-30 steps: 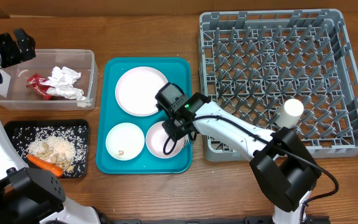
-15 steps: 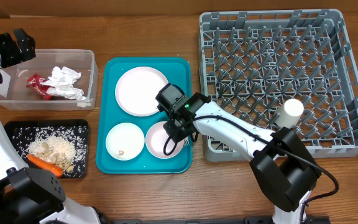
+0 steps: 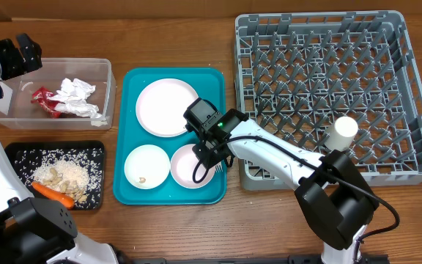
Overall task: Sort waste into correct bins and load items into the dishwasher rack
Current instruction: 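Lower the right gripper onto the pink bowl rim and close it, then lift the pink bowl and carry it right over the rack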
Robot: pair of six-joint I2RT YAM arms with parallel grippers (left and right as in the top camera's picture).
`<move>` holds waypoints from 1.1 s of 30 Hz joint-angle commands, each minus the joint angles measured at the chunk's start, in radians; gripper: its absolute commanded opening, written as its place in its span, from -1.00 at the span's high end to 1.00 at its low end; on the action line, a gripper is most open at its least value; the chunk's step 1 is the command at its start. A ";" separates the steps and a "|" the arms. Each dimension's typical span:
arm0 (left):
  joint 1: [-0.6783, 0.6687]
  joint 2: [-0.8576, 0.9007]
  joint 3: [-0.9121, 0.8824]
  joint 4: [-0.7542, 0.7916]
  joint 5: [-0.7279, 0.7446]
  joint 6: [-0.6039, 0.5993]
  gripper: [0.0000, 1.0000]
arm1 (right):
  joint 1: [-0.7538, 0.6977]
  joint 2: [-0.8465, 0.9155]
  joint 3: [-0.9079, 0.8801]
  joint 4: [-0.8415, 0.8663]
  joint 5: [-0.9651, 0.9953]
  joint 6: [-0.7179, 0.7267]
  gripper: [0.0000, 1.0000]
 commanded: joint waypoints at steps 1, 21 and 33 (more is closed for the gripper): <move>0.003 -0.008 0.010 0.005 0.017 -0.013 -1.00 | 0.003 -0.014 0.021 -0.001 0.008 -0.004 0.92; 0.003 -0.008 0.010 0.005 0.017 -0.013 -1.00 | 0.003 -0.147 0.023 -0.051 0.005 -0.003 0.92; 0.003 -0.008 0.010 0.005 0.017 -0.013 -1.00 | 0.003 -0.282 0.023 -0.118 0.006 0.008 0.92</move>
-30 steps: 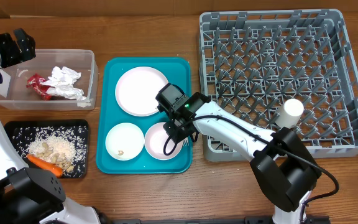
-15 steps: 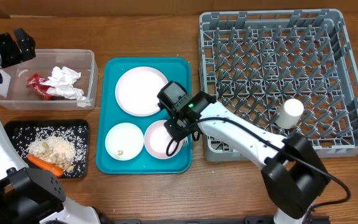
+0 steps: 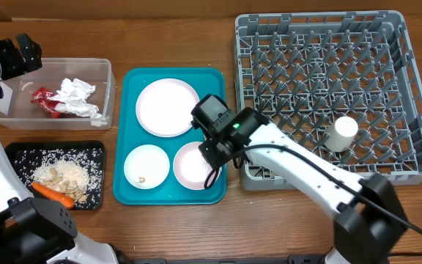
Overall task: Sort waste into correct bins and load items into the dishwasher rack
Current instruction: 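Lift the pink bowl and carry it right over the rack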
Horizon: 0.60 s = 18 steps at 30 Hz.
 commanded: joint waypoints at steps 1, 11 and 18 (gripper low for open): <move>0.003 -0.008 0.011 0.005 0.017 -0.013 -1.00 | 0.002 -0.111 0.023 0.000 0.005 0.007 0.92; 0.003 -0.008 0.011 0.005 0.017 -0.013 -1.00 | -0.003 -0.311 0.023 -0.080 0.224 0.087 0.92; 0.003 -0.008 0.011 0.005 0.017 -0.013 -1.00 | -0.081 -0.425 0.023 -0.141 0.355 0.109 0.92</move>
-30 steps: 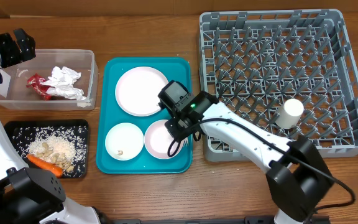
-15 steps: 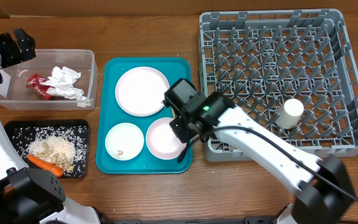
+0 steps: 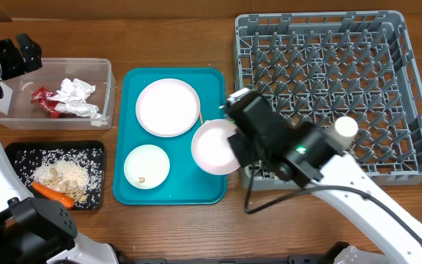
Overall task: Sort waste into correct bins and load items into the dishwasher rack
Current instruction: 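Lift the pink bowl and carry it right over the rack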
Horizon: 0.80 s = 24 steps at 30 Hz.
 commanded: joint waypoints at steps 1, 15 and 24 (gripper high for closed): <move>0.003 -0.008 0.010 0.005 0.017 -0.013 -1.00 | -0.056 -0.065 0.023 -0.027 0.160 0.029 0.92; 0.003 -0.008 0.010 0.005 0.017 -0.013 -1.00 | -0.259 -0.083 0.012 -0.313 0.714 0.641 0.92; 0.003 -0.008 0.010 0.005 0.017 -0.013 -1.00 | -0.268 -0.039 -0.113 -0.444 0.892 1.028 0.92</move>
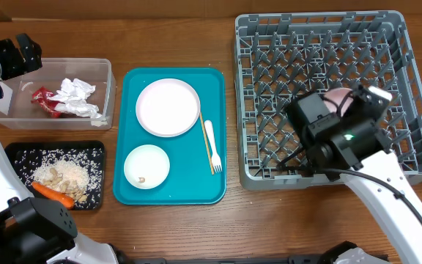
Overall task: Sort waste into correct bins and load items into the dishwasher rack
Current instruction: 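Lift the pink bowl and carry it right over the rack, then lower the pink bowl upside down into the rack and release it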
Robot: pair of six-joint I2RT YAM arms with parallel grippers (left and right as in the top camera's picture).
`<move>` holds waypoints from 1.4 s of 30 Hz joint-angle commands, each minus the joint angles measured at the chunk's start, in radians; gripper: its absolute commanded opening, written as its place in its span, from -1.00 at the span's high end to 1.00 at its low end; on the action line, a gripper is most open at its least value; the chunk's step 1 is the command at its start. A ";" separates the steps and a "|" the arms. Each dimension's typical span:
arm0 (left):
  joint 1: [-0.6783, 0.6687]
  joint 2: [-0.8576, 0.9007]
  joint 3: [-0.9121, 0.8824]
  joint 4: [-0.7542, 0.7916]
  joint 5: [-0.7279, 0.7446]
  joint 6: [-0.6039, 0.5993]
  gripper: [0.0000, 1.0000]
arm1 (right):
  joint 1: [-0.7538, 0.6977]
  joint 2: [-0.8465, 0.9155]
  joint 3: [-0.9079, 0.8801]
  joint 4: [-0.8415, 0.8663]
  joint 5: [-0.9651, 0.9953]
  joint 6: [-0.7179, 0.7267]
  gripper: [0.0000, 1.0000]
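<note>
My right gripper [349,100] hangs over the middle right of the grey dishwasher rack [269,44]. It is shut on a small white bowl [334,97], of which only a pinkish edge shows past the wrist. On the teal tray [134,198] lie a large white plate [167,108], a small bowl with a crumb in it [146,166], a white fork [211,143] and a thin wooden stick [205,136]. My left gripper [19,51] stands open at the far left, above the clear bin. The white cup in the rack is hidden under my right arm.
A clear bin [105,70] holds crumpled white paper and a red wrapper. In front of it a black tray [97,147] holds rice, food scraps and a carrot. The rack's upright tines fill the right half of the table.
My right gripper has moved with the small bowl from the tray's right edge to above the rack. The fork and stick on the tray are now uncovered. The left arm has not moved.
My right gripper was down at the right-hand small bowl on the tray, and stayed at it a moment later. Then the bowl was lifted, tilted, at the tray's right edge. Now it is over the rack, and that spot on the tray is bare.
</note>
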 commanded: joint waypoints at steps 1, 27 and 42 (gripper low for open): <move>0.003 -0.008 0.010 0.005 0.017 -0.013 -1.00 | -0.004 0.030 -0.074 -0.027 0.148 0.252 0.92; 0.003 -0.008 0.010 0.005 0.017 -0.013 -1.00 | 0.112 0.301 -0.120 -0.005 0.269 0.217 0.92; 0.003 -0.008 0.010 0.005 0.017 -0.013 -1.00 | 0.156 0.319 -0.140 0.262 0.532 -0.435 0.92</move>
